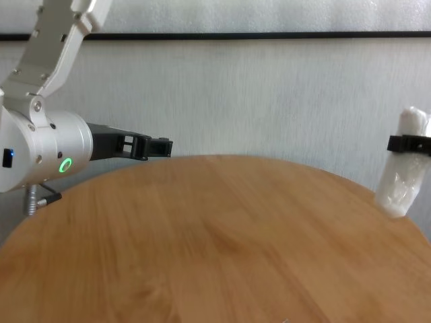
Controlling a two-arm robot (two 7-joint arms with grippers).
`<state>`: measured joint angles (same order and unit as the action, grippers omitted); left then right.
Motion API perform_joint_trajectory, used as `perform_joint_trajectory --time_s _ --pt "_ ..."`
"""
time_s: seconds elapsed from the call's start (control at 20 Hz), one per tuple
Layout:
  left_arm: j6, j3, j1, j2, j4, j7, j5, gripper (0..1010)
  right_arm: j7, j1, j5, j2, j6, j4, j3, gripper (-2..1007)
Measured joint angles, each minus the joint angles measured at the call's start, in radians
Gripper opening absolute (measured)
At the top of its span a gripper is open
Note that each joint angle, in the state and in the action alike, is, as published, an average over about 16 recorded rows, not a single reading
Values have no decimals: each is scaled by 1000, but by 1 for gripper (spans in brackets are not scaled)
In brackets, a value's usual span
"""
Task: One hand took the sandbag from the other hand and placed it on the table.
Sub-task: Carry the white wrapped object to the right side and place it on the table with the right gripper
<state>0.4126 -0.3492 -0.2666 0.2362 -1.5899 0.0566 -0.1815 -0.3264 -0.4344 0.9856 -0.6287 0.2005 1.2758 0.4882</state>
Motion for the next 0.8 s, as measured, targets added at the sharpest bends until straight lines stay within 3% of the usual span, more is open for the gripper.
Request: perform_joint_trajectory --time_s 0.8 --pt "0 0 0 0 0 0 0 1000 -37 -80 -96 64 55 -129 56 541"
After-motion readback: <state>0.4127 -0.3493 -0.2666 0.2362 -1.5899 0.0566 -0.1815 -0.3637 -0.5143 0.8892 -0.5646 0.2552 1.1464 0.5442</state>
